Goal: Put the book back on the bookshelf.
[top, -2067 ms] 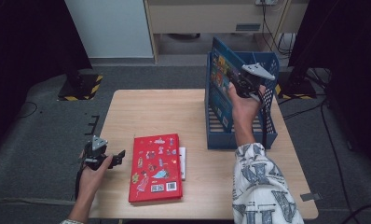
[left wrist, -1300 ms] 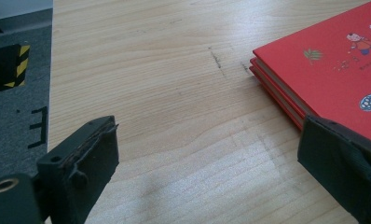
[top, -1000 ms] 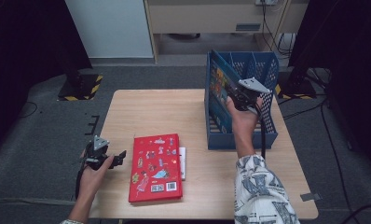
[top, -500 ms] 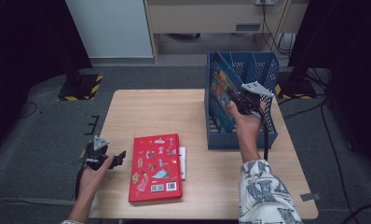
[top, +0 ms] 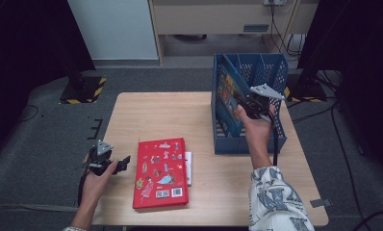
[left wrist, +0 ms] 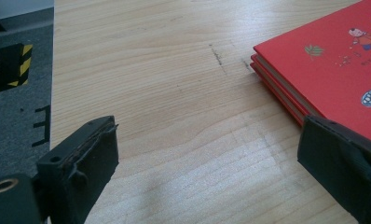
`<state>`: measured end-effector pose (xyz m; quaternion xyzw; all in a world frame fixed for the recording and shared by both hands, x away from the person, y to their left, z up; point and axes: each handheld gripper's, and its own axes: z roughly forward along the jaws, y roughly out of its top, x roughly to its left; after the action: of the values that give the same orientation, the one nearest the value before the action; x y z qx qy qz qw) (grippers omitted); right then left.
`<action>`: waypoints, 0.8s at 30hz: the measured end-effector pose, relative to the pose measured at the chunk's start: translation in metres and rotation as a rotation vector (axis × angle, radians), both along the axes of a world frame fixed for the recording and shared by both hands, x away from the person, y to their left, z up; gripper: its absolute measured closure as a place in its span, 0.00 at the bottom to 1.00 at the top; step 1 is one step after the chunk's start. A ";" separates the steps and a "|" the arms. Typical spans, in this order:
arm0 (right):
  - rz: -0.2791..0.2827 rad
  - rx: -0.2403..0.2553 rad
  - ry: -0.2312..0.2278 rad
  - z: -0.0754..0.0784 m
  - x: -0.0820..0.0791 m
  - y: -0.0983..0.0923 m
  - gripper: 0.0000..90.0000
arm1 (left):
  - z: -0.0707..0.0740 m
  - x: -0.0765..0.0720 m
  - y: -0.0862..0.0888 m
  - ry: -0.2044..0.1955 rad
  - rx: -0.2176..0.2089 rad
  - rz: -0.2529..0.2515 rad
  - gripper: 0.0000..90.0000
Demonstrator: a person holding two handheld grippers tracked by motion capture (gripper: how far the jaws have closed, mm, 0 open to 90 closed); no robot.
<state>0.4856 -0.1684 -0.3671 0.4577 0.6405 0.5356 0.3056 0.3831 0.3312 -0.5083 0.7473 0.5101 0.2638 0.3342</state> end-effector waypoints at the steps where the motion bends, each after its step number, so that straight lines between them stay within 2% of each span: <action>1: -0.001 0.001 -0.001 0.001 0.000 0.001 0.84 | 0.000 0.000 0.000 0.000 0.000 0.000 0.05; 4: -0.001 -0.007 -0.002 0.003 0.000 0.002 0.84 | 0.000 0.000 0.000 0.000 -0.001 0.000 0.05; 8: -0.009 -0.010 -0.006 0.003 -0.001 0.004 0.88 | 0.000 0.000 -0.001 -0.001 0.002 -0.003 0.05; 11: -0.037 -0.035 -0.012 0.004 -0.001 0.008 0.90 | 0.000 0.000 -0.001 0.000 0.005 -0.002 0.05; 15: -0.042 -0.056 -0.014 0.005 -0.001 0.011 0.92 | 0.000 0.000 -0.001 0.000 0.006 -0.002 0.05; 24: -0.074 -0.077 -0.057 0.009 0.008 0.023 0.93 | 0.000 0.000 0.000 0.002 0.007 0.001 0.05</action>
<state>0.4938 -0.1452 -0.3578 0.4536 0.6344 0.5115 0.3608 0.3833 0.3312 -0.5087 0.7484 0.5100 0.2651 0.3310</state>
